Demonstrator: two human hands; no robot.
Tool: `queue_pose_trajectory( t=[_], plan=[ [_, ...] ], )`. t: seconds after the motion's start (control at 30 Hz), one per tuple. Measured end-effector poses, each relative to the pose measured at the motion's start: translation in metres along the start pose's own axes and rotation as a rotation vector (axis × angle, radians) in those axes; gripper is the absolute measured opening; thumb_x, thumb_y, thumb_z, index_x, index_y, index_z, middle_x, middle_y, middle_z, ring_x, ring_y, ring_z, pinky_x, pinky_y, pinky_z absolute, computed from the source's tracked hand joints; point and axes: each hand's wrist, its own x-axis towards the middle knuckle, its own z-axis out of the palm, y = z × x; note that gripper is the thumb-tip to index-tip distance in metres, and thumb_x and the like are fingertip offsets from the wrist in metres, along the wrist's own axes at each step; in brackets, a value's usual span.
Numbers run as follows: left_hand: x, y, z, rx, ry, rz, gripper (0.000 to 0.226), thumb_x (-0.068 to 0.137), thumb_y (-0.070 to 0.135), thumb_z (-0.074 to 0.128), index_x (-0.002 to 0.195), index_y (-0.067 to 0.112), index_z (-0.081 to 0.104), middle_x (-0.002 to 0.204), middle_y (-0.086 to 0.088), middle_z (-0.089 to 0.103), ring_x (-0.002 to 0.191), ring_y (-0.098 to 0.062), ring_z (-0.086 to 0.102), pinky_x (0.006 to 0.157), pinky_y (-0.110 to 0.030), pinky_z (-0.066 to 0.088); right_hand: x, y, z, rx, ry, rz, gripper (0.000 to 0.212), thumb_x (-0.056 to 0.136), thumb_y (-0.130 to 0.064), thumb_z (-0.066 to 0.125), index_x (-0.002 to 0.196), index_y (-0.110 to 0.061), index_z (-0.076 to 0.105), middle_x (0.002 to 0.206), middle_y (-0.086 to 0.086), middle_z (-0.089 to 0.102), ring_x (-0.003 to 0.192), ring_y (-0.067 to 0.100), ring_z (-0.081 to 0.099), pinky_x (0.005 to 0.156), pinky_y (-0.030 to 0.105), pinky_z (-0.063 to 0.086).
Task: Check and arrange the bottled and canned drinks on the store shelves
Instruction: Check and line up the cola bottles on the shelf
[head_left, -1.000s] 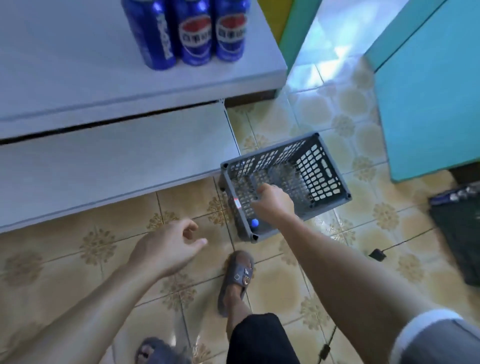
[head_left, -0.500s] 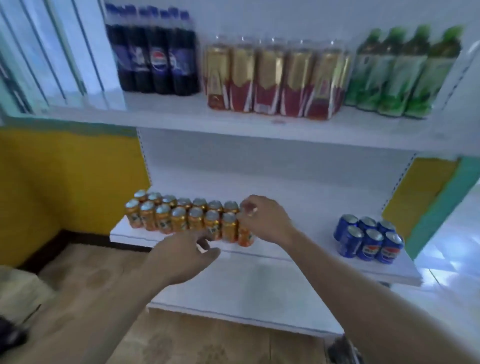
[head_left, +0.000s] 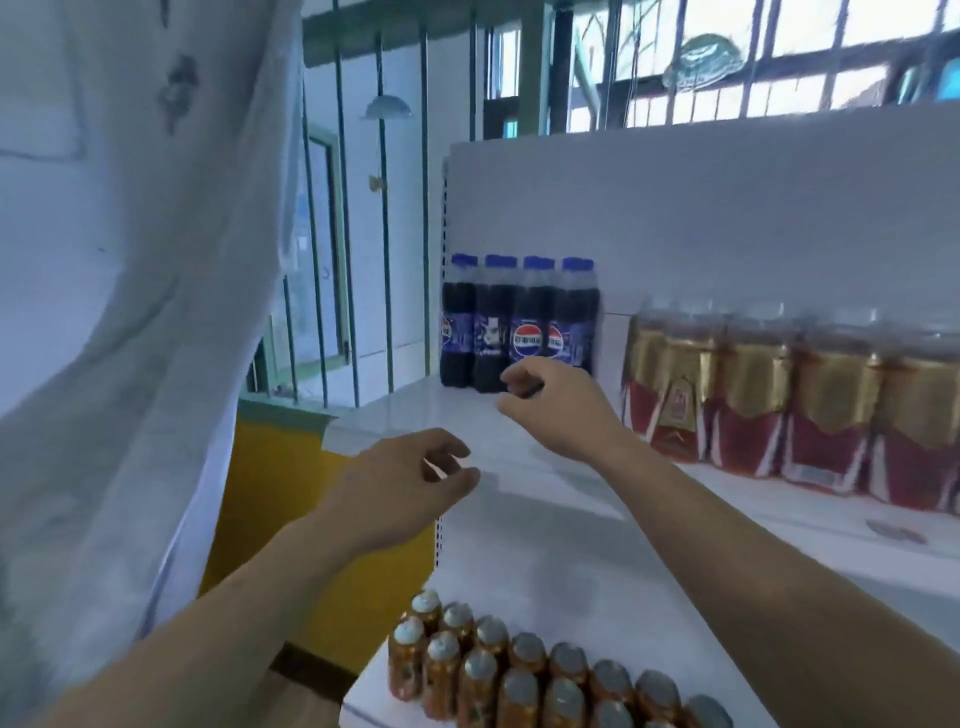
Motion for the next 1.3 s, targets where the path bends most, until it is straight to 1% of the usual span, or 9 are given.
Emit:
queue_pose_trajectory(
  t=[0.2,0.53,0.67,0.77,0.87,1.0,1.13,1.2,1.3],
  plan=[
    [0.101,-0.047,-0.010,-0.093,0.071,0.004,0.037,0.095,0.050,0.057,0.127,0.033,0.057,0.105,0.022,0.059,0.096,0.004,0.058,0.087,-0.029,0.054,0.111,0.019,0.028,-0.042,0.056,0.066,0.038,0.097,-0.033,0.064,0.132,-0.021,0.060,0.130,-0.001,0.064,0.103,0.012,0.055,0.089,0.029,0.045],
    [0.266,-0.113,-0.007,-0.469,-0.021,-0.002,0.032,0.095,0.035,0.064,0.124,0.023,0.058,0.109,0.009,0.066,0.104,-0.016,0.062,0.097,-0.035,0.046,0.256,0.004,0.037,-0.256,0.271,0.092,0.050,0.100,-0.031,0.057,0.147,-0.021,0.045,0.158,-0.001,0.035,0.131,0.021,0.049,0.096,0.031,0.036],
    [0.308,-0.125,-0.005,-0.588,-0.103,0.056,0.019,0.096,0.030,0.064,0.113,0.028,0.056,0.095,0.019,0.062,0.090,-0.002,0.058,0.084,-0.026,0.043,0.296,-0.002,0.036,-0.393,0.226,0.180,0.066,0.100,-0.039,0.055,0.158,-0.022,0.029,0.163,0.001,0.030,0.144,0.024,0.038,0.112,0.036,0.033],
    [0.323,-0.130,0.002,-0.588,-0.157,0.138,0.016,0.097,0.027,0.062,0.111,0.027,0.056,0.095,0.011,0.065,0.086,-0.006,0.060,0.070,-0.016,0.042,0.308,-0.002,0.042,-0.453,0.224,0.240,0.062,0.100,-0.041,0.055,0.155,-0.021,0.036,0.156,0.004,0.043,0.138,0.026,0.045,0.107,0.037,0.039],
    [0.328,-0.133,0.011,-0.629,-0.180,0.194,0.037,0.095,0.027,0.066,0.129,0.021,0.055,0.112,0.006,0.063,0.097,-0.007,0.061,0.075,-0.012,0.044,0.309,-0.002,0.044,-0.429,0.350,0.242,0.046,0.099,-0.038,0.059,0.141,-0.021,0.054,0.143,0.003,0.056,0.127,0.024,0.053,0.096,0.031,0.040],
    [0.325,-0.134,0.013,-0.772,-0.099,0.286,0.042,0.093,0.024,0.069,0.132,0.024,0.054,0.113,0.015,0.065,0.105,0.000,0.062,0.082,-0.011,0.048,0.297,-0.009,0.041,-0.269,0.475,0.123,0.030,0.090,-0.031,0.074,0.119,-0.022,0.071,0.119,-0.007,0.066,0.099,0.006,0.057,0.086,0.019,0.037],
    [0.312,-0.118,0.000,-0.926,-0.088,0.384,0.039,0.092,0.024,0.067,0.127,0.031,0.051,0.112,0.018,0.064,0.095,0.014,0.061,0.072,-0.004,0.049,0.282,-0.023,0.026,-0.200,0.597,0.003,0.026,0.085,-0.038,0.079,0.108,-0.026,0.074,0.094,-0.022,0.062,0.072,-0.012,0.053,0.068,0.001,0.037],
    [0.304,-0.109,-0.004,-0.958,-0.213,0.379,0.040,0.088,0.035,0.067,0.124,0.039,0.049,0.112,0.018,0.065,0.096,0.010,0.063,0.076,-0.011,0.054,0.277,-0.027,0.017,-0.096,0.659,-0.012,0.025,0.084,-0.040,0.080,0.103,-0.025,0.075,0.090,-0.024,0.063,0.073,-0.016,0.055,0.068,0.000,0.041],
    [0.290,-0.098,-0.003,-0.957,-0.422,0.332,0.053,0.073,0.056,0.067,0.123,0.045,0.053,0.115,0.017,0.069,0.106,-0.005,0.065,0.095,-0.032,0.051,0.266,-0.026,0.013,0.107,0.685,-0.033,0.023,0.081,-0.037,0.083,0.097,-0.021,0.078,0.094,-0.013,0.072,0.083,-0.002,0.066,0.074,0.010,0.050]
  ],
)
